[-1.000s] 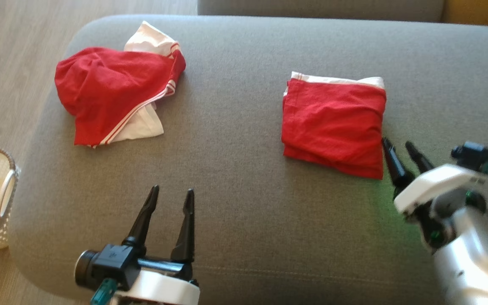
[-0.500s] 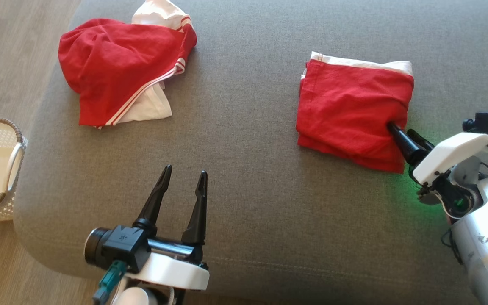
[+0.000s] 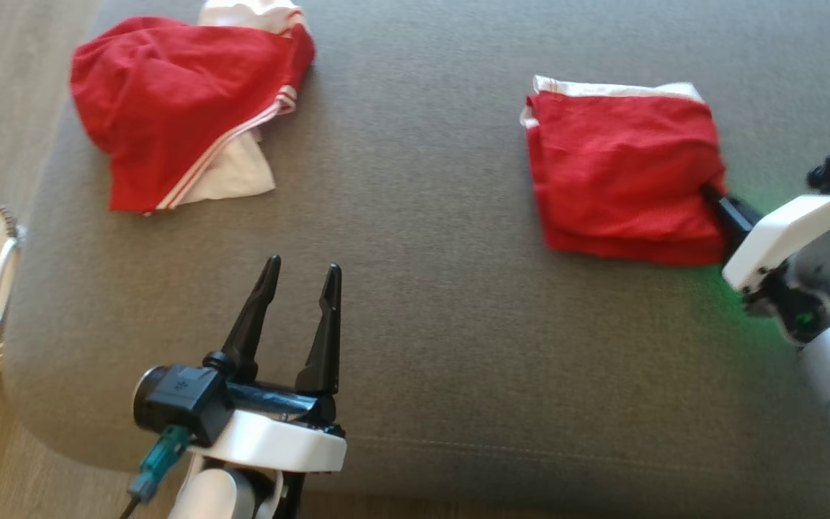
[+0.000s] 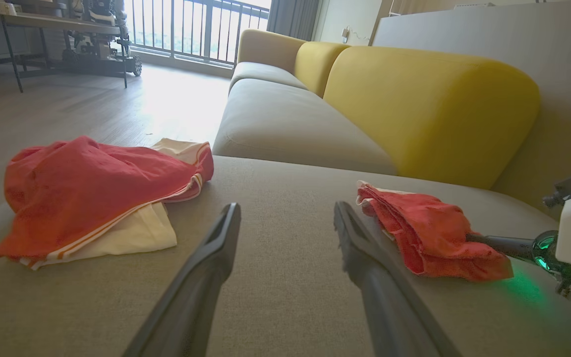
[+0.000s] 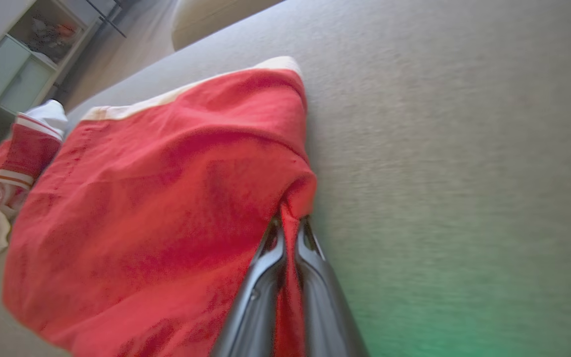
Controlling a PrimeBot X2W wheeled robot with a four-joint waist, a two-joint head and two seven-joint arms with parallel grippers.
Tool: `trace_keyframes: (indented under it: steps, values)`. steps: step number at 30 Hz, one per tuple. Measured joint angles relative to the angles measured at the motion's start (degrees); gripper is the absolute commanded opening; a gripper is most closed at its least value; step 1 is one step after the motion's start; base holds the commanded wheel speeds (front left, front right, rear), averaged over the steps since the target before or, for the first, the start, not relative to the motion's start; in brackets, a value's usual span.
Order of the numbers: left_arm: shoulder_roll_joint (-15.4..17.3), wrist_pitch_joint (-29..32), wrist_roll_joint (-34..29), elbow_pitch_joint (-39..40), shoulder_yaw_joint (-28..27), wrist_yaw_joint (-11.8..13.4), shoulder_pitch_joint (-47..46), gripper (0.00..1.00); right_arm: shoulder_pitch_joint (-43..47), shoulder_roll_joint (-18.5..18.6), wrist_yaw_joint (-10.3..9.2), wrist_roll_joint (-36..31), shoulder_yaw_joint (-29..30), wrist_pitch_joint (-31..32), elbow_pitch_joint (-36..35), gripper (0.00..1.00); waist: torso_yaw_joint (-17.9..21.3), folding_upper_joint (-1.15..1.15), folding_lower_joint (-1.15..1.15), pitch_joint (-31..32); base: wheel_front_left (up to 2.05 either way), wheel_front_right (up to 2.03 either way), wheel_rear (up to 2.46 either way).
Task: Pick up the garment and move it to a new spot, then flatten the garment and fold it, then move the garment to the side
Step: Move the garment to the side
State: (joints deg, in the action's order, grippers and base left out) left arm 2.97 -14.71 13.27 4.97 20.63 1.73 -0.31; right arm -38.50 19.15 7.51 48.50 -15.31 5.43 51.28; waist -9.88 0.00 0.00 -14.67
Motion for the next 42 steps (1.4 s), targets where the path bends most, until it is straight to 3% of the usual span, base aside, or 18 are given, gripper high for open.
trace_keyframes:
  steps: [9,24,35,42]
  values:
    - [-0.1,0.0,3.0,0.7,-1.6,-2.9,-1.9,1.0,-8.4,6.7,0.0,-10.3,-5.4,-3.7,1.5,0.0,6.5,0.0,0.0,-3.1,0.0,0.0,0.0]
    - [-0.2,0.0,-1.7,0.2,-4.7,-7.3,-5.1,1.0,-14.8,5.2,0.0,-17.1,-3.4,-9.6,4.3,0.0,20.1,0.0,0.0,-8.3,0.0,0.0,0.0]
    - [-0.1,0.0,-2.8,-0.1,-5.3,-8.3,-6.1,1.0,-20.3,7.4,0.0,-26.6,-1.4,-12.6,6.1,0.0,23.3,0.0,0.0,-12.6,0.0,0.0,0.0]
    - [-0.1,0.0,-3.1,-0.1,-5.4,-8.6,-7.4,1.0,-21.6,8.9,0.0,-31.9,2.9,-13.6,7.2,0.0,23.5,0.0,0.0,-14.6,0.0,0.0,0.0]
